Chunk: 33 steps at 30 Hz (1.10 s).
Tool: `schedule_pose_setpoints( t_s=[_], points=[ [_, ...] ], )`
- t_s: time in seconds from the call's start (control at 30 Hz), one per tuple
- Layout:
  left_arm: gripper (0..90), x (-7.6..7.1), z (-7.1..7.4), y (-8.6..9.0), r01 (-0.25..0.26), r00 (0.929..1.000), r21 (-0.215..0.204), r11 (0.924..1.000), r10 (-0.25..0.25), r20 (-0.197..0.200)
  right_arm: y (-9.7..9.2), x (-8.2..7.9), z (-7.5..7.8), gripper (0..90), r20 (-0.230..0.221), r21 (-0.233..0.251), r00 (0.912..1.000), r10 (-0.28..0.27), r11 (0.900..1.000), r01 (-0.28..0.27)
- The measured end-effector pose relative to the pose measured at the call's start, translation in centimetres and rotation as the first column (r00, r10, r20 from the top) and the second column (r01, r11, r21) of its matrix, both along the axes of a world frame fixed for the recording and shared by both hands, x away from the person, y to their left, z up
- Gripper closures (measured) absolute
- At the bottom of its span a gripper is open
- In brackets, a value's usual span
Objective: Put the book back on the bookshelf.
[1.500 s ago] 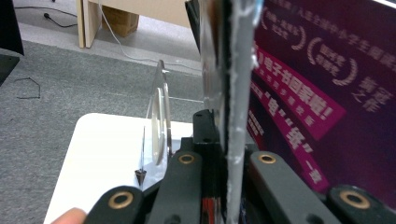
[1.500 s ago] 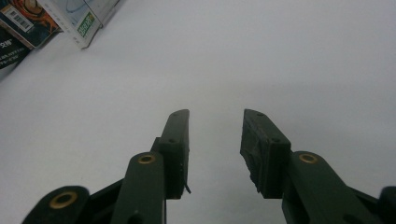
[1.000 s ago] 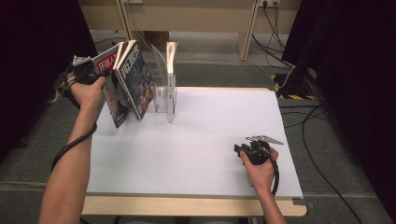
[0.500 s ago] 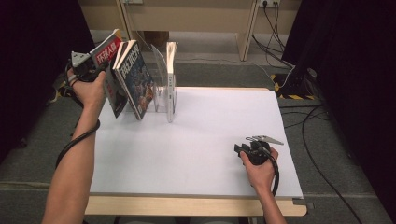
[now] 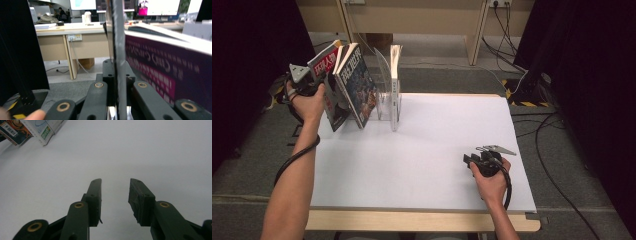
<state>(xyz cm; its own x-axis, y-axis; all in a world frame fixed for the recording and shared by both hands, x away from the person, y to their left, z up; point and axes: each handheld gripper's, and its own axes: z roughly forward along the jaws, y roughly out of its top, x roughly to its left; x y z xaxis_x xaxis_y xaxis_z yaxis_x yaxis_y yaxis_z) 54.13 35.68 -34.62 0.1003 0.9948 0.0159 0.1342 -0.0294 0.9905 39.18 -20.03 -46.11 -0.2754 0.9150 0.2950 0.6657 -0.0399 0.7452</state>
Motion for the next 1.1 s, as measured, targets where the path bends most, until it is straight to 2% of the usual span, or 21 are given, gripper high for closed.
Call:
schedule_pose_setpoints(
  t_s=[0.1, 0.13, 0.23, 0.27, 0.33, 0.37, 0.47, 0.53, 0.57, 0.63, 0.67, 0.83, 0.9, 0.93, 1.1],
  points=[
    [83.9, -0.6, -0.3, 0.1, 0.000, 0.9999, 0.009, 1.0000, 0.000, -0.011, 0.0, 0.0, 0.0, 62.9, 0.003, 0.001, 1.0000, 0.003, 1.0000, -0.003],
    [83.2, -1.2, -0.5, 0.3, 0.014, 0.9996, -0.026, 0.9996, -0.015, -0.025, 0.1, -0.1, 0.1, 62.9, -0.001, 0.003, 1.0000, 0.000, 1.0000, 0.000],
    [82.2, -1.8, -0.6, 0.6, 0.028, 0.9983, -0.054, 0.9981, -0.031, -0.050, 0.0, -0.1, 0.1, 62.8, 0.002, 0.004, 1.0000, 0.000, 1.0000, 0.000],
    [81.6, -2.3, -0.7, 0.9, 0.039, 0.9967, -0.102, 0.9940, -0.046, -0.067, 0.0, -0.1, 0.2, 62.7, 0.003, 0.005, 1.0000, 0.000, 1.0000, 0.000],
    [81.3, -2.5, -0.6, 1.1, 0.050, 0.9956, -0.114, 0.9923, -0.058, -0.073, 0.0, -0.1, 0.2, 62.7, 0.001, 0.005, 1.0000, 0.000, 1.0000, 0.000],
    [80.2, -2.7, -0.4, 1.3, 0.068, 0.9929, -0.153, 0.9858, -0.082, -0.086, 0.1, -0.1, 0.1, 62.6, -0.001, 0.007, 1.0000, 0.002, 1.0000, -0.002],
    [75.6, -2.6, 0.0, 1.5, 0.073, 0.9915, -0.170, 0.9827, -0.090, -0.094, 0.2, -0.1, 0.1, 62.6, 0.001, 0.006, 1.0000, 0.008, 1.0000, -0.008],
    [74.0, -2.4, 0.3, 1.6, 0.073, 0.9903, -0.187, 0.9798, -0.093, -0.103, 0.3, -0.1, 0.2, 62.5, 0.001, 0.005, 0.9999, 0.011, 0.9999, -0.011],
    [73.6, -2.0, 0.6, 1.7, 0.069, 0.9902, -0.210, 0.9752, -0.093, -0.104, 0.3, -0.1, 0.2, 62.5, 0.003, 0.003, 0.9999, 0.012, 0.9999, -0.012],
    [72.5, -1.9, 0.8, 1.7, 0.064, 0.9905, -0.219, 0.9737, -0.088, -0.106, 0.3, -0.1, 0.2, 62.4, 0.001, 0.003, 0.9999, 0.011, 0.9999, -0.011],
    [69.0, -1.4, 1.0, 1.8, 0.058, 0.9897, -0.240, 0.9689, -0.088, -0.113, 0.2, -0.1, 0.1, 62.4, -0.003, 0.007, 0.9999, 0.010, 0.9999, -0.010],
    [67.0, -0.6, 1.6, 1.9, 0.049, 0.9901, -0.258, 0.9650, -0.081, -0.115, 0.1, 0.0, 0.1, 62.3, -0.007, 0.008, 0.9999, 0.010, 0.9999, -0.010],
    [67.2, -0.1, 1.7, 2.0, 0.052, 0.9865, -0.287, 0.9566, -0.094, -0.134, 0.1, 0.0, 0.1, 62.2, -0.012, 0.012, 0.9999, 0.007, 0.9999, -0.007],
    [67.3, 0.3, 1.7, 2.2, 0.051, 0.9830, -0.309, 0.9498, -0.102, -0.152, 0.1, 0.0, 0.1, 62.2, -0.017, 0.015, 0.9998, 0.003, 0.9999, -0.003],
    [66.7, 0.8, 1.9, 2.3, 0.041, 0.9816, -0.310, 0.9498, -0.096, -0.165, -0.1, 0.1, 0.0, 62.1, -0.008, 0.011, 1.0000, 0.005, 0.9999, -0.005]
  ],
)
